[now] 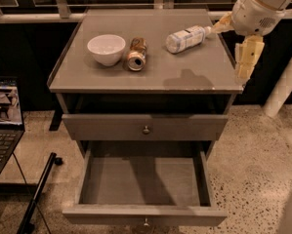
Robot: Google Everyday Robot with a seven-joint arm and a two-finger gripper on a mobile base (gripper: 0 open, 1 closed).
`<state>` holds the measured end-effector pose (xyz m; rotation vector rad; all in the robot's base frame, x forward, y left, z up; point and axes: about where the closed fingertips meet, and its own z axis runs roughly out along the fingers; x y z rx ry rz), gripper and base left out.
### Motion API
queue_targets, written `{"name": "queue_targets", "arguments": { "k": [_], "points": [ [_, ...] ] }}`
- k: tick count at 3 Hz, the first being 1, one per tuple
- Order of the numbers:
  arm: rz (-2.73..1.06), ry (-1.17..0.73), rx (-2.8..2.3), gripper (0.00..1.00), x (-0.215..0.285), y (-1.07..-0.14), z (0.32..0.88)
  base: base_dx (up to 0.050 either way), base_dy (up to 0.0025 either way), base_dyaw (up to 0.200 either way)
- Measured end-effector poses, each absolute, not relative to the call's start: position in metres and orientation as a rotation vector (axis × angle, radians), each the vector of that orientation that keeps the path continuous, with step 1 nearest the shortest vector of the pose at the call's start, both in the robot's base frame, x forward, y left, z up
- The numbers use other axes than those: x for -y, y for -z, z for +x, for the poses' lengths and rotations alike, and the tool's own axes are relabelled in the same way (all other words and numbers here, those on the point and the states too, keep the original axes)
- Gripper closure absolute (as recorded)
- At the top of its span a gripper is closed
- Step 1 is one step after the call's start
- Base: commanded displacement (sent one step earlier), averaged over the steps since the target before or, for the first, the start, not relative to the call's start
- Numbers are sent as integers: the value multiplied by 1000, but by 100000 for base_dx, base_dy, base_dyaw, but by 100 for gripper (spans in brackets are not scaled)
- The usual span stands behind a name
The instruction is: Place blue plastic bottle into middle drawer
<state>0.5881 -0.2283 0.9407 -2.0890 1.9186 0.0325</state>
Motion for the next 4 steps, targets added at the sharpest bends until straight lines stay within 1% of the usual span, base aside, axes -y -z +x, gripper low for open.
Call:
{"name": "queue_targets", "arguments": {
  "k": [1,2,4],
  "points": [
    [-2044,22,-1842,0,216,-938,645,0,0,0],
    [-2019,47,-1826,0,216,-942,656,0,0,0],
    [-1967,17,-1851,0,222,-935,654,0,0,0]
  ]
}}
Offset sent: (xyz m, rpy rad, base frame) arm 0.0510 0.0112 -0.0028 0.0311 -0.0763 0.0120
